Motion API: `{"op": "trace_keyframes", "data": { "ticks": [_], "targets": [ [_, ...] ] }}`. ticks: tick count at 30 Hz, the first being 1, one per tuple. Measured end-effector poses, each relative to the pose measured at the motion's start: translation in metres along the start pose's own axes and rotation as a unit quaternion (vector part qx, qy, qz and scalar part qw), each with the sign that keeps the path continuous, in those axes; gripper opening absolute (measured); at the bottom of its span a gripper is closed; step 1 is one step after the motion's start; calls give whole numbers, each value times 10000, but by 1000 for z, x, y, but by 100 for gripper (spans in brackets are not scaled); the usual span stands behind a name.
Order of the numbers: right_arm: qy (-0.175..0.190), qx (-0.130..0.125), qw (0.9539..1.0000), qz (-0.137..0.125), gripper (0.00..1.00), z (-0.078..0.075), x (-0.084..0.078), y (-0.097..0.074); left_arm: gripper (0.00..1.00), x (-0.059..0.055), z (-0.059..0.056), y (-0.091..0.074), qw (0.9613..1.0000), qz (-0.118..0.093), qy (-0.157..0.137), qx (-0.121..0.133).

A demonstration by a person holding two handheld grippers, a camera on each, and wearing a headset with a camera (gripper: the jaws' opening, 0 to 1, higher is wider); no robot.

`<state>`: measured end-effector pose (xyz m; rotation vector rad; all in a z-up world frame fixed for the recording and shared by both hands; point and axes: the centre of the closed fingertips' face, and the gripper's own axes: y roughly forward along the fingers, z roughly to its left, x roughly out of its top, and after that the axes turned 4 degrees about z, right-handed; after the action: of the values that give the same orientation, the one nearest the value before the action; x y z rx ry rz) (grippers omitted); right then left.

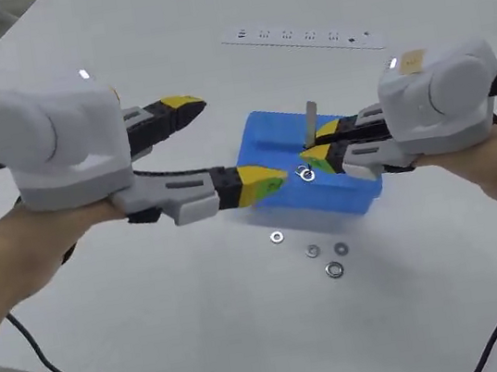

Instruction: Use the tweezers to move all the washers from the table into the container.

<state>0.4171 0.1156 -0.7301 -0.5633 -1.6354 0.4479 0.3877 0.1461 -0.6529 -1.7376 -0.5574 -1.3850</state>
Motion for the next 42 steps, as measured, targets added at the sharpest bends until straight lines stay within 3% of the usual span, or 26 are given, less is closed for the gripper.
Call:
{"op": "trace_keyframes", "data": {
  "ticks": [3, 6, 8, 10, 12, 15, 18, 22, 23, 25, 26, 27, 29, 38, 42],
  "targets": [
    [-52, 44, 10000, -16, 8, 3, 2, 1, 75, 4, 1, 14, 9998, 45, 152, -132],
    [-148, 89, 9998, -32, 8, 7, 6, 0, 71, 2, -4, 32, 9989, 152, 167, -399],
    [-233, 98, 9997, -23, 8, 8, 7, 0, 70, 5, -12, 39, 9978, 117, 188, -631],
    [-290, 113, 9995, -32, 8, 9, 9, -1, 61, 3, -17, 44, 9959, 239, 303, -814],
    [-314, 137, 9994, -55, 8, 10, 11, -2, 45, 2, -23, 47, 9939, 286, 408, -984],
    [-315, 177, 9993, -72, 8, 10, 11, -1, 36, 7, -26, 53, 9932, 226, 391, -1070],
    [-337, 211, 9992, -58, 8, 10, 10, 0, 15, 8, -31, 51, 9901, 238, 440, -1315],
    [-380, 289, 9988, -81, 8, 12, 11, 1, 10, 5, -33, 48, 9851, 422, 608, -1554],
    [-386, 299, 9988, -82, 8, 13, 11, 1, 10, 5, -34, 47, 9847, 431, 635, -1564],
    [-438, 308, 9985, -81, 8, 14, 12, 1, 8, 6, -31, 46, 9817, 452, 1047, -1523],
    [-444, 294, 9985, -98, 8, 13, 13, 1, 7, 9, -27, 47, 9806, 431, 1323, -1383],
    [-425, 253, 9987, -125, 8, 11, 15, 1, 7, 9, -31, 46, 9809, 444, 1213, -1457],
    [-393, 208, 9989, -159, 9, 8, 17, -1, 5, 12, -31, 47, 9794, 406, 1430, -1364],
    [-389, 84, 9992, -33, 13, 7, 13, -3, 5, 12, -38, 53, 9787, 584, 1578, -1175],
    [-244, -19, 9997, 38, 25, 3, 10, -8, 5, 17, -40, 53, 9810, 554, 1524, -1065]
  ]
}}
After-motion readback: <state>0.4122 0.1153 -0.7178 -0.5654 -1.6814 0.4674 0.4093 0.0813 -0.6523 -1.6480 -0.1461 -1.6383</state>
